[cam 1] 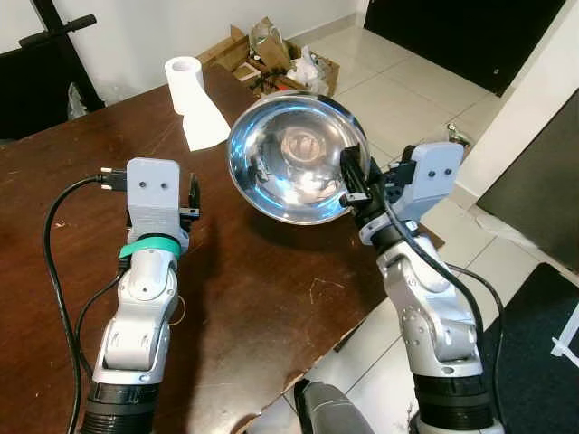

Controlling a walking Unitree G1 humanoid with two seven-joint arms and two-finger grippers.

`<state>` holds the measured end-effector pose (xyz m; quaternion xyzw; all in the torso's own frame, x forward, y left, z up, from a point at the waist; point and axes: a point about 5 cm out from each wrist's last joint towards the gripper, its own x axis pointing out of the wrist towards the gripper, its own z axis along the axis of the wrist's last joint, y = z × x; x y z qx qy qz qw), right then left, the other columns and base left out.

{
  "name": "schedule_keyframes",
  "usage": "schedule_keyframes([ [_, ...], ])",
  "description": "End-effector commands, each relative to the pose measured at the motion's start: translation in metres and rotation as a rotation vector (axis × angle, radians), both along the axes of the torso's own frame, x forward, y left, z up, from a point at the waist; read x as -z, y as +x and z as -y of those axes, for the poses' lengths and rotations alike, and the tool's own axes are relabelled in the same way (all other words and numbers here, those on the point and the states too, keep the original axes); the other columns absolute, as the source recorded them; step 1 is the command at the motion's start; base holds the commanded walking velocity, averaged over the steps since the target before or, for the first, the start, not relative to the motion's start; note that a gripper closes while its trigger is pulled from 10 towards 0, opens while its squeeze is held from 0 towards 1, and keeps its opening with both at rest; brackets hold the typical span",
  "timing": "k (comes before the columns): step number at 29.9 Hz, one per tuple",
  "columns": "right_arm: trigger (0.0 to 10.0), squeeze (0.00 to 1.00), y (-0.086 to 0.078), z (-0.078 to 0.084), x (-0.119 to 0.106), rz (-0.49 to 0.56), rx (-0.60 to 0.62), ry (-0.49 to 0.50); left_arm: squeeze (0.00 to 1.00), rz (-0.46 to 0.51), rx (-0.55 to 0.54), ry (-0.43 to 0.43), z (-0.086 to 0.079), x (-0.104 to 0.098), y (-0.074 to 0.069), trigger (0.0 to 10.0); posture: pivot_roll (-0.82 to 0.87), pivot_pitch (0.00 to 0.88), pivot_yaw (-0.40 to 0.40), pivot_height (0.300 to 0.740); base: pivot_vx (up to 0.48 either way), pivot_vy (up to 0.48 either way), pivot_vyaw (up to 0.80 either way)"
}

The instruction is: Setting the table

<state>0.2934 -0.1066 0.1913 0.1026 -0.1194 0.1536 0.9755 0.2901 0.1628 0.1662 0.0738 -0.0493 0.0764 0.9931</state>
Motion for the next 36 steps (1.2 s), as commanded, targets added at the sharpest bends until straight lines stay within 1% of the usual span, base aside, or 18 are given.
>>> schedule_keyframes([
  [1, 10.0, 0.00, 0.0000, 0.0011, 0.0023, -0.012, 0.013, 0.003, 0.00, -0.035, 0.000, -0.027, 0.0010, 0.0062, 0.0016, 10.0, -0.17, 0.000, 0.010, 0.740, 0.000, 0.000, 0.00],
  [3, 10.0, 0.00, 0.0005, 0.0006, 0.0033, -0.022, 0.015, 0.005, 0.00, -0.037, -0.005, -0.041, 0.0007, 0.0066, 0.0030, 10.0, -0.18, 0.000, 0.011, 0.740, 0.000, 0.000, 0.00],
  [11, 10.0, 0.00, 0.0012, 0.0004, 0.0036, -0.027, 0.018, 0.006, 0.00, -0.036, 0.000, -0.045, 0.0018, 0.0065, 0.0040, 10.0, -0.17, 0.000, 0.010, 0.740, 0.000, 0.000, 0.00],
  [14, 10.0, 0.00, 0.0013, 0.0001, 0.0042, -0.030, 0.018, 0.006, 0.00, -0.037, 0.001, -0.050, 0.0026, 0.0062, 0.0040, 10.0, -0.18, 0.000, 0.011, 0.740, -0.244, 0.000, 0.00],
  [36, 10.0, 0.00, 0.0013, 0.0002, 0.0062, -0.038, 0.023, 0.001, 0.00, -0.035, -0.002, -0.056, 0.0013, 0.0059, 0.0052, 10.0, -0.18, 0.000, 0.016, 0.740, -0.398, 0.000, 0.00],
])
